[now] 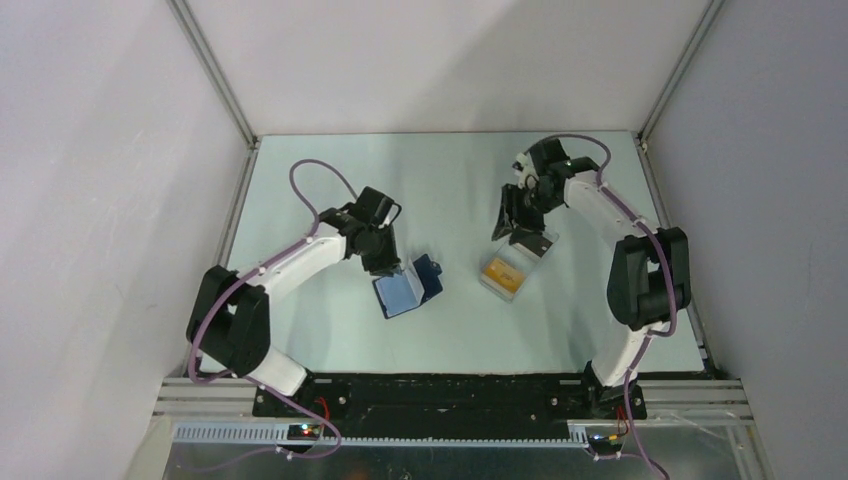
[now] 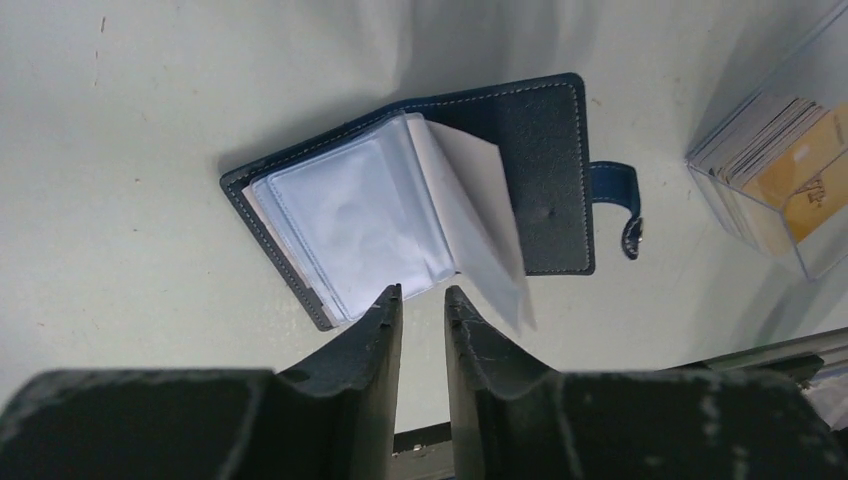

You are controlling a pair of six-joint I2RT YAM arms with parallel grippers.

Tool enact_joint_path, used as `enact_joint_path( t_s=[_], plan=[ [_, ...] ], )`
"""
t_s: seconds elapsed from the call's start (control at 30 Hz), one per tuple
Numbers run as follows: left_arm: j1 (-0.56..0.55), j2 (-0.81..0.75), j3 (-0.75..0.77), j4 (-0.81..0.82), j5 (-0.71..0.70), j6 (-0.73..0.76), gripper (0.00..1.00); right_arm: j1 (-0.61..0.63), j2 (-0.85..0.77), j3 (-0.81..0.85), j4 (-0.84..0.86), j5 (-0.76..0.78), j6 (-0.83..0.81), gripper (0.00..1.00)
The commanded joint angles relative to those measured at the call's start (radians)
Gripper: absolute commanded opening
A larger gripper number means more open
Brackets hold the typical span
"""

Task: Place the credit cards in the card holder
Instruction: Open the card holder at the center of the board.

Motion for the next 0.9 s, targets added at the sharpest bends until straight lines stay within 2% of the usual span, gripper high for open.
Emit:
enact_joint_path(
  t_s=[0.0, 0.3, 0.53, 0.87],
  plan=[
    [-0.006, 0.041, 0.047, -0.015, 0.009, 0.012, 0.27, -0.041, -0.022, -0.059, -0.008, 0.046, 0.013, 0.52],
    [-0.042, 0.212, 0.147, -0.012, -0.001, 0.029, 0.27, -0.036, 0.055, -0.072, -0.046, 0.185, -0.006, 0.52],
    [-0.076, 0.294, 0.232, -0.012, 0.014, 0.035, 0.27, -0.031, 0.012, -0.125, -0.060, 0.238, -0.009, 0.52],
    [-0.112, 0.380, 0.227, -0.012, -0.005, 0.041, 0.27, 0.103, -0.077, -0.196, -0.088, 0.229, 0.023, 0.48]
  ],
)
